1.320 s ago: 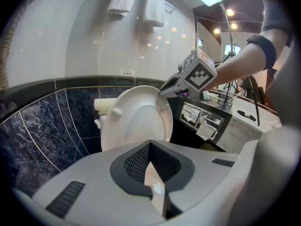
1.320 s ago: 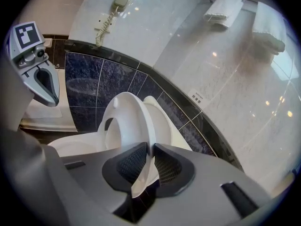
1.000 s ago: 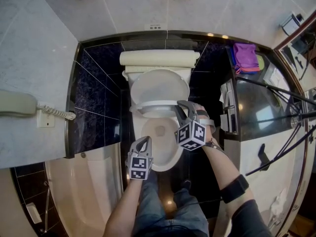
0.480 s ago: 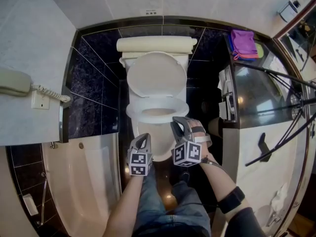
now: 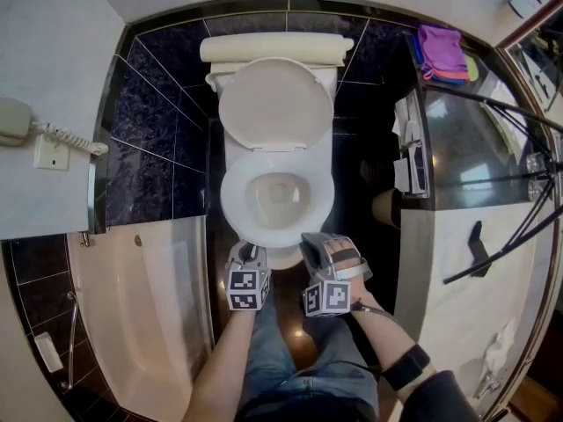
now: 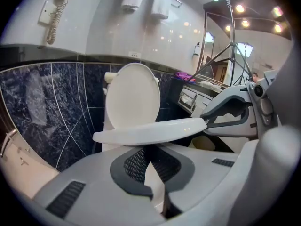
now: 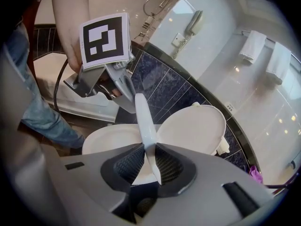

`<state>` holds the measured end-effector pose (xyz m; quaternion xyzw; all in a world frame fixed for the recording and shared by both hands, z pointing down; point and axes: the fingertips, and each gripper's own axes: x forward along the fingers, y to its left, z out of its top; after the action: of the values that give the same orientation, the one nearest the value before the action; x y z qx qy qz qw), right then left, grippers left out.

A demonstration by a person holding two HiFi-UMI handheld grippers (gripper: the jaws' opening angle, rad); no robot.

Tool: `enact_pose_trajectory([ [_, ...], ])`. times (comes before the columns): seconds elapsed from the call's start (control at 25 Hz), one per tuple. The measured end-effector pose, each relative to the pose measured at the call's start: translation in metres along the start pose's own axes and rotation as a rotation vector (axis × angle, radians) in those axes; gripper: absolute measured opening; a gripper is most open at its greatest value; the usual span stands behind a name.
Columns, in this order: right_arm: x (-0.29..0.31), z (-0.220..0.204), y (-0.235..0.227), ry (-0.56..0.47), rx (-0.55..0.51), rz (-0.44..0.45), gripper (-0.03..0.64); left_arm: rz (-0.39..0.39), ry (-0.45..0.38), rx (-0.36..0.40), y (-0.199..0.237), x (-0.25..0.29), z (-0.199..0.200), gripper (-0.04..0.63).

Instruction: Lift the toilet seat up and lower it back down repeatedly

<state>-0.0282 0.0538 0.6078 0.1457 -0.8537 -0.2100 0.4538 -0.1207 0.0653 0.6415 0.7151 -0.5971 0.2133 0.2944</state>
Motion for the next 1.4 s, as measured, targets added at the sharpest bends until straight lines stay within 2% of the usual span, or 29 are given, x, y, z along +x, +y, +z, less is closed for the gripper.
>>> enact_pose_trajectory([
  [0.2,0.004,-0.01,0.034,0.009,-0.046,0.045,0.098,0.009,0.042,-0.024,0.0,0.001,-0.037,0.0],
  [0.32,0.001,-0.011,0.044,0.006,-0.052,0.074,0.097,-0.009,0.062,-0.026,-0.006,0.0,-0.042,0.0],
  [0.36,-0.002,-0.011,0.047,0.0,-0.046,0.083,0.092,-0.013,0.07,-0.019,-0.007,0.0,-0.044,0.0],
  [0.4,-0.005,-0.013,0.05,-0.007,-0.034,0.089,0.058,-0.014,0.077,-0.011,-0.007,0.0,-0.049,0.0],
  [0.44,-0.009,-0.015,0.053,-0.012,-0.016,0.092,0.018,-0.012,0.086,-0.005,-0.006,0.001,-0.056,0.0],
  [0.64,-0.008,-0.05,0.057,0.016,0.145,0.054,0.018,-0.019,0.142,0.041,-0.003,0.007,-0.105,0.0],
  [0.88,0.024,-0.101,0.054,0.065,0.379,-0.026,0.018,-0.093,0.215,0.086,-0.015,0.021,-0.162,0.0],
  [1.16,0.072,-0.131,0.086,0.09,0.443,-0.016,0.018,-0.129,0.279,0.139,-0.011,0.051,-0.246,0.0],
  [1.4,0.087,-0.141,0.114,0.117,0.467,0.012,0.018,-0.126,0.346,0.144,-0.009,0.067,-0.284,0.0],
])
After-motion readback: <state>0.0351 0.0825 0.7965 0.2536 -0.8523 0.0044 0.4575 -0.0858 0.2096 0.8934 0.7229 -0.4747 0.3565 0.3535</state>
